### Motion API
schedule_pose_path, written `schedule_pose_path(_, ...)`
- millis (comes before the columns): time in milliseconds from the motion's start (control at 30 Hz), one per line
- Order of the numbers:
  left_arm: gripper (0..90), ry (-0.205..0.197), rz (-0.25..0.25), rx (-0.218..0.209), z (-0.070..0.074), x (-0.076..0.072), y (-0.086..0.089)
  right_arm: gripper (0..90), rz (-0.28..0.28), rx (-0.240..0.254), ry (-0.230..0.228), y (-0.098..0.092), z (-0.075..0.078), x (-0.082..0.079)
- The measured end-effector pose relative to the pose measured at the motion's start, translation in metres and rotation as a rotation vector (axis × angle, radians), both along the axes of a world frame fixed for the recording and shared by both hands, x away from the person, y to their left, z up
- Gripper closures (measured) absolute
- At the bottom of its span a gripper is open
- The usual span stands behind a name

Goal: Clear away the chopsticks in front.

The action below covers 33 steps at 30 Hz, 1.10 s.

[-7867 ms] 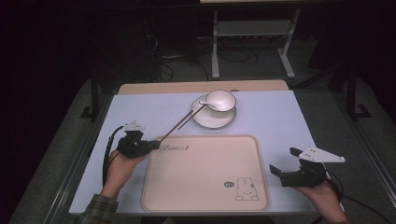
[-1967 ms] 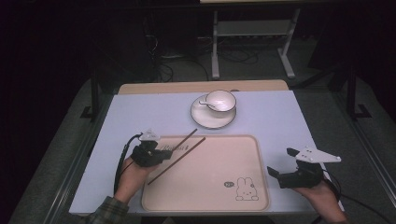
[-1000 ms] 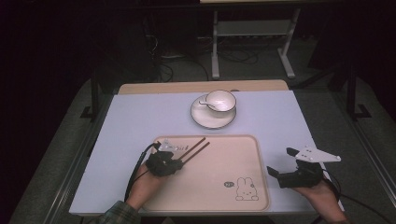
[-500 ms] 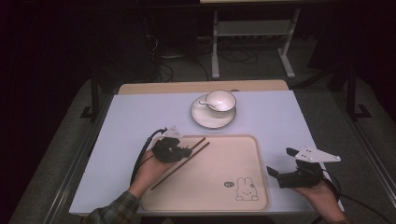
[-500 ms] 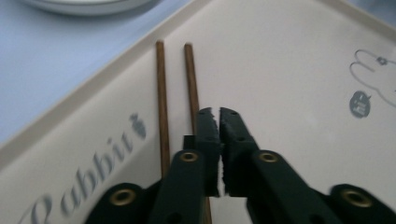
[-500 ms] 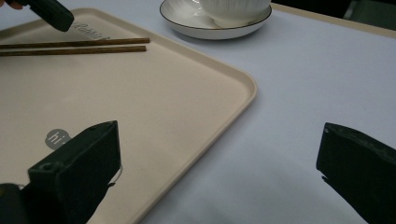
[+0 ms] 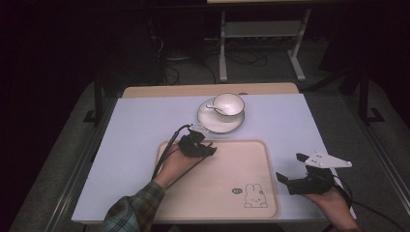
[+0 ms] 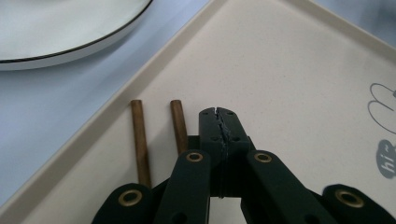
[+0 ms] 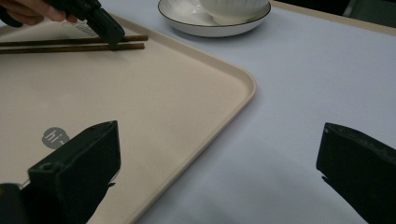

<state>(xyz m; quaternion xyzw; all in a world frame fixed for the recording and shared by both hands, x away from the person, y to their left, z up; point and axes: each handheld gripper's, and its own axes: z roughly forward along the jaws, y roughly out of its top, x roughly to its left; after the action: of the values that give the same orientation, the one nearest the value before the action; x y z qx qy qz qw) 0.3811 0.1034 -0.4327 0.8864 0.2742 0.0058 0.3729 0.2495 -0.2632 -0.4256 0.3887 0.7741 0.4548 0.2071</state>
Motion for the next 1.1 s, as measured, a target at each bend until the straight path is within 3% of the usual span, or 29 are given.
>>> schedule_pose_path(167,89.6,-0.013,0.012,0.016,-0.006,0.007,-0.006,0.0,0.001,0.002,-0.003,-0.001,0.0,0.0)
schedule_pose_path(367,89.6,-0.029,0.038,0.044,-0.009,0.011,0.002,0.0,-0.003,0.005,-0.004,-0.002,0.0,-0.001)
schedule_pose_path(633,89.6,-0.017,0.092,0.048,-0.009,0.013,0.029,0.0,-0.004,0.008,-0.003,-0.002,0.0,-0.001)
schedule_pose_path(1100,89.6,0.022,0.166,0.039,-0.008,-0.004,0.084,0.0,-0.005,0.008,-0.006,-0.002,0.001,-0.001)
